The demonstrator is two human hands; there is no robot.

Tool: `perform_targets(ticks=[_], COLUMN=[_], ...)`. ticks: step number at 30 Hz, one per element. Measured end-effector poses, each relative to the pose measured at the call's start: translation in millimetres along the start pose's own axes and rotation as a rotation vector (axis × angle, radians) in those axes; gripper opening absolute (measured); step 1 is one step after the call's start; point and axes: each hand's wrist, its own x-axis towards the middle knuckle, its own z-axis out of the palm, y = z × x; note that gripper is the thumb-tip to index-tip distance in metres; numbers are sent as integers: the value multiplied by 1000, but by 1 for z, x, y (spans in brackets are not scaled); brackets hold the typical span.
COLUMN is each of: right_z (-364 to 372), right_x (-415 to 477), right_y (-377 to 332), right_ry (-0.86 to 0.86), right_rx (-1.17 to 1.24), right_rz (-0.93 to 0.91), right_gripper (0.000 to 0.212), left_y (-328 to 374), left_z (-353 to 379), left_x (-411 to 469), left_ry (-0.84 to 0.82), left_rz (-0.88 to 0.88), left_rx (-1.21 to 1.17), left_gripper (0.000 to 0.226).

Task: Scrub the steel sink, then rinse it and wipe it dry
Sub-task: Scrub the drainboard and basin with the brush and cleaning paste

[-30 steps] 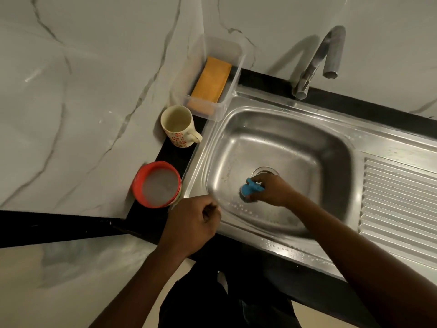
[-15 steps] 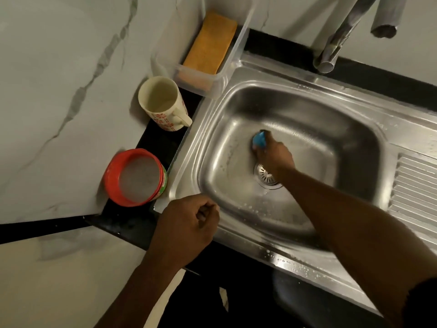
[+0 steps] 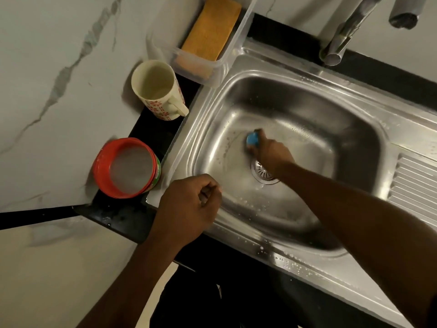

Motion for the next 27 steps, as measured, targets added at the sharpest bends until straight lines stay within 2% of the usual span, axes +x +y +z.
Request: perform_targets(ticks=[2,4,9,11,13,16,18,19,22,25,27], right_z=[-6,6,60,54,40,5,-12,-12,17,49,51], right_x=[19,14,-67,-72,-47,18,47,54,32,-38,-56], right_y=[-19,-40,-43,-28,-16,-12,-20,-28,-53,-58,-48], right_ry=[82,13,-249,-332,-302,-6,114,120,-31,-249,-304], right_rx=[99,156,-149,-222,-240,-73,97,127,97,-127,-245], right_rz=[67,23,-366,-416,-328,-4,108,117,-22,-299,-396], right_gripper=[50,53,64,66,67,66,64,65,66,59,60], left_y=[-1,-2,2,2,0,-4,-6,-7,-8,-3,0], left_z=[0,0,1,1,1,2,1,1,2,4,5], left_x=[1,1,4,5,5,3,1,1,3,6,9], left_ry=[7,6,12,11,17,28,25,19,12,2,2], left_rz=[-7,-13,-12,-18,-6,-23,-47,-56,-61,-43,-27], left_rx=[-9,-10,24,13,15,-11,-27,-29,-33,-9,3], left_gripper=[14,15,10,10,11,10,11,13,15,12,10])
